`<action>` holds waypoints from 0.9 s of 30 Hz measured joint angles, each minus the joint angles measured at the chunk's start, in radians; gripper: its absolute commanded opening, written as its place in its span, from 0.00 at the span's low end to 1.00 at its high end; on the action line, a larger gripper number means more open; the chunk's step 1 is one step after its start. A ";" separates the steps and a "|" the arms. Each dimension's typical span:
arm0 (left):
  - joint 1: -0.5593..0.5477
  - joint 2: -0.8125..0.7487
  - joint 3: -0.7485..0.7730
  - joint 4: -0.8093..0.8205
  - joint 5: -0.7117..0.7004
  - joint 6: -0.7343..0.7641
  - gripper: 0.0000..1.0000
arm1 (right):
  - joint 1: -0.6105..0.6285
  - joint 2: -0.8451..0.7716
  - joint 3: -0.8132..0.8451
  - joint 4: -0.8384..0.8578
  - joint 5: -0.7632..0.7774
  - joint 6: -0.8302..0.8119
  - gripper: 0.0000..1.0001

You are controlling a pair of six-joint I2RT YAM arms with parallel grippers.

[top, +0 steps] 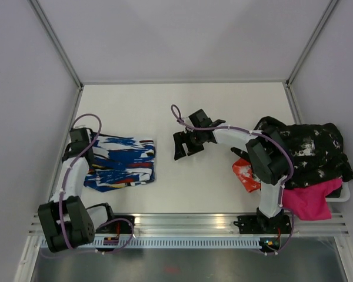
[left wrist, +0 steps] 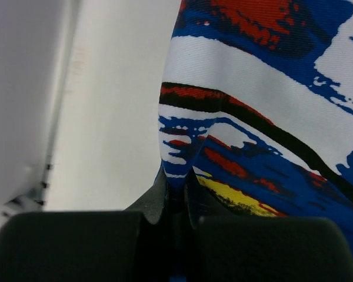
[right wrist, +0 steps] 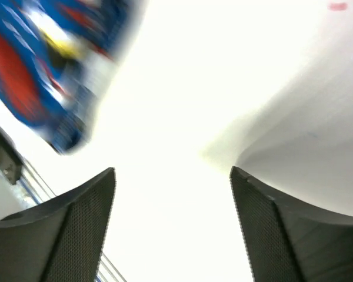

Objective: Fold and stack the trousers
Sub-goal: Neatly place the folded trousers to the corner

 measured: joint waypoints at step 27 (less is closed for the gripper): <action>0.397 -0.195 -0.098 0.169 0.111 0.526 0.92 | -0.251 -0.116 0.193 -0.231 0.203 -0.117 0.96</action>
